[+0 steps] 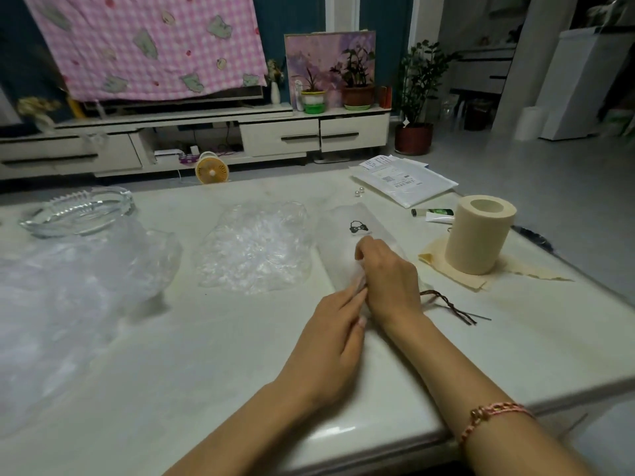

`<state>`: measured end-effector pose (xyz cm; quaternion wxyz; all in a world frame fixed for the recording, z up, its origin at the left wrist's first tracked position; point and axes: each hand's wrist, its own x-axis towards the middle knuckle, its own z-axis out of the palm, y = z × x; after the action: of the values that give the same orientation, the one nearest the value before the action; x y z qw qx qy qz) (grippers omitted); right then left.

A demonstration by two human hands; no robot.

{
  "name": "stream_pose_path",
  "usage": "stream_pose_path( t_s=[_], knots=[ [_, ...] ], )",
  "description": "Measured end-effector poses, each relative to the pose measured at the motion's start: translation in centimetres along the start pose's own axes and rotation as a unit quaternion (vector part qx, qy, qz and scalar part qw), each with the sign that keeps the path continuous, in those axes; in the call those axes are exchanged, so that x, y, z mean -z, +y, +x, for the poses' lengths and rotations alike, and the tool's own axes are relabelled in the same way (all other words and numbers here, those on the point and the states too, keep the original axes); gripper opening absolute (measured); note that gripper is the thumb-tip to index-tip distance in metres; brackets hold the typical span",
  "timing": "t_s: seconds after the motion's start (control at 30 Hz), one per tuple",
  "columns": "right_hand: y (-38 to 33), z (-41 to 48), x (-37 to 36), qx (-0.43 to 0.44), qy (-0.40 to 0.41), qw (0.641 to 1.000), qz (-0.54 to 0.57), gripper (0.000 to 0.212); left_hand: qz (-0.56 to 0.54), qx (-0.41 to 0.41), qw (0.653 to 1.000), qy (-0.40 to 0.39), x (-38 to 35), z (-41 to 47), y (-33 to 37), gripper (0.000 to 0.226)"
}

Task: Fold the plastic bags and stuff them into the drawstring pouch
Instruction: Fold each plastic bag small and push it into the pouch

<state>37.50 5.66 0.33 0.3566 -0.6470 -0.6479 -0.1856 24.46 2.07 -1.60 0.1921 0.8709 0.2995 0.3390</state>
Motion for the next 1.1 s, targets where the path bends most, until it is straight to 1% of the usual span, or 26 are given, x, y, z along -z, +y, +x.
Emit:
stream_pose_path(
  t_s=[0.1, 0.13, 0.2, 0.23, 0.3, 0.33, 0.4, 0.47, 0.53, 0.67, 0.7, 0.77, 0.8, 0.9, 0.93, 0.97, 1.03, 1.07, 1.1],
  knots=[
    [-0.7, 1.0, -1.7, -0.034, -0.037, 0.997, -0.053, 0.039, 0.066, 0.022, 0.997, 0.026, 1.0, 0.6, -1.3, 0.051],
    [-0.9, 1.4, -2.1, -0.040, -0.050, 0.995, -0.074, 0.040, 0.086, 0.058, 0.994, 0.038, 1.5, 0.8, -2.1, 0.047],
    [-1.3, 2.0, -2.7, -0.056, -0.115, 0.988, -0.081, 0.039, 0.120, 0.142, 0.980, 0.076, 2.8, 1.4, -4.3, 0.036],
    [-1.3, 2.2, -3.0, -0.074, -0.151, 0.982, -0.085, 0.040, 0.150, 0.174, 0.970, 0.086, 3.4, 1.5, -5.3, 0.036],
    [-1.1, 2.5, -2.9, -0.091, -0.213, 0.970, -0.074, 0.045, 0.212, 0.229, 0.948, 0.064, 4.6, 1.6, -7.2, 0.046],
    [-1.2, 2.5, -2.7, -0.101, -0.229, 0.966, -0.065, 0.047, 0.225, 0.253, 0.939, 0.051, 5.1, 1.6, -7.9, 0.048],
    [-1.8, 2.6, -2.2, -0.113, -0.227, 0.965, -0.057, 0.049, 0.233, 0.275, 0.932, 0.048, 5.8, 1.5, -8.9, 0.039],
    [-2.4, 2.7, -1.5, -0.109, -0.202, 0.972, -0.054, 0.049, 0.233, 0.256, 0.935, 0.077, 6.4, 1.6, -9.1, 0.026],
    [-2.9, 2.7, -0.8, -0.101, -0.160, 0.981, -0.035, 0.050, 0.214, 0.251, 0.938, 0.104, 7.0, 1.6, -8.8, 0.017],
    [-4.0, 2.3, 0.2, -0.086, -0.106, 0.990, 0.038, 0.047, 0.192, 0.257, 0.940, 0.112, 7.6, 1.2, -7.9, 0.004],
    [-4.3, 2.1, 0.3, -0.081, -0.100, 0.990, 0.058, 0.045, 0.178, 0.258, 0.942, 0.119, 7.7, 1.0, -7.7, 0.007],
    [-4.6, 1.5, 0.6, -0.074, -0.105, 0.988, 0.089, 0.043, 0.153, 0.256, 0.947, 0.120, 8.1, 0.6, -7.1, 0.020],
    [-4.7, 1.1, 0.7, -0.071, -0.114, 0.986, 0.101, 0.042, 0.144, 0.255, 0.949, 0.114, 8.3, 0.5, -6.7, 0.023],
    [-4.6, 0.0, 1.0, -0.084, -0.144, 0.972, 0.168, 0.044, 0.166, 0.220, 0.957, 0.088, 9.3, -0.1, -5.9, 0.010],
    [-4.5, -0.3, 1.2, -0.085, -0.153, 0.964, 0.200, 0.047, 0.177, 0.203, 0.959, 0.090, 9.5, -0.5, -5.7, 0.014],
    [-4.5, -0.8, 1.6, -0.073, -0.161, 0.959, 0.220, 0.051, 0.183, 0.174, 0.963, 0.095, 9.6, -0.9, -5.5, 0.018],
    [-4.4, -1.8, 2.1, 0.015, -0.175, 0.964, 0.200, 0.062, 0.186, 0.093, 0.974, 0.093, 9.7, -2.4, -4.7, 0.025],
    [-4.4, -2.4, 2.2, 0.069, -0.180, 0.966, 0.175, 0.064, 0.176, 0.063, 0.979, 0.079, 9.7, -3.2, -4.0, 0.028],
    [-4.6, -3.0, 2.3, 0.106, -0.178, 0.964, 0.165, 0.059, 0.151, 0.053, 0.985, 0.060, 9.9, -4.1, -3.3, 0.030]
  ],
)
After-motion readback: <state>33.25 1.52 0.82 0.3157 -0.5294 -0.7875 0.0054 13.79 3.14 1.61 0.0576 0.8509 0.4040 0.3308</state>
